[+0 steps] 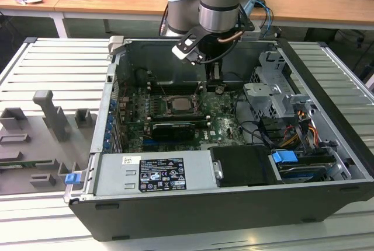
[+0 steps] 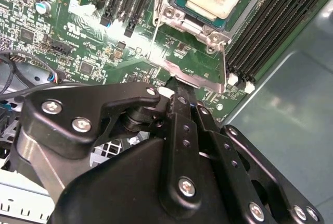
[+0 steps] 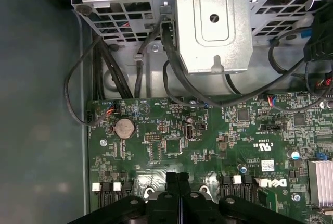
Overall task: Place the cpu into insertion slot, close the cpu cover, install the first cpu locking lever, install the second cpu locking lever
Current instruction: 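Close the cpu cover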
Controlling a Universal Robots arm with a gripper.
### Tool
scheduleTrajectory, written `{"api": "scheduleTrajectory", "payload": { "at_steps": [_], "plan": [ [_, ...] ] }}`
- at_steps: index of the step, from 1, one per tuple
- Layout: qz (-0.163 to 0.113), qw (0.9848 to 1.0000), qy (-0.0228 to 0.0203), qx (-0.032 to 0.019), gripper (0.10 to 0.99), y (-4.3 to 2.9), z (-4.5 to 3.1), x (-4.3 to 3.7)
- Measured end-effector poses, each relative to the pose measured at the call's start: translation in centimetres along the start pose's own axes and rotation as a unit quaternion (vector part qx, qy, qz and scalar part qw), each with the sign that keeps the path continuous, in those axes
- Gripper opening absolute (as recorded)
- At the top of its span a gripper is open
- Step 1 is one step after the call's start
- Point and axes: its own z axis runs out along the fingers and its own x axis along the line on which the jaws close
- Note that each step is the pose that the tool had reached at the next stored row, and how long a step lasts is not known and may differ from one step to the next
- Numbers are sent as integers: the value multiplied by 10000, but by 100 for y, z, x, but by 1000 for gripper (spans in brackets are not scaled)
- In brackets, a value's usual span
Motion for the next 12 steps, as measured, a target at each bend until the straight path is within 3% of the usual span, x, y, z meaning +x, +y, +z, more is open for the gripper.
{"api": "scheduleTrajectory", "payload": {
  "at_steps": [12],
  "plan": [
    [0,10000,0,0,106,-42,-3,-2]
  ]
}}
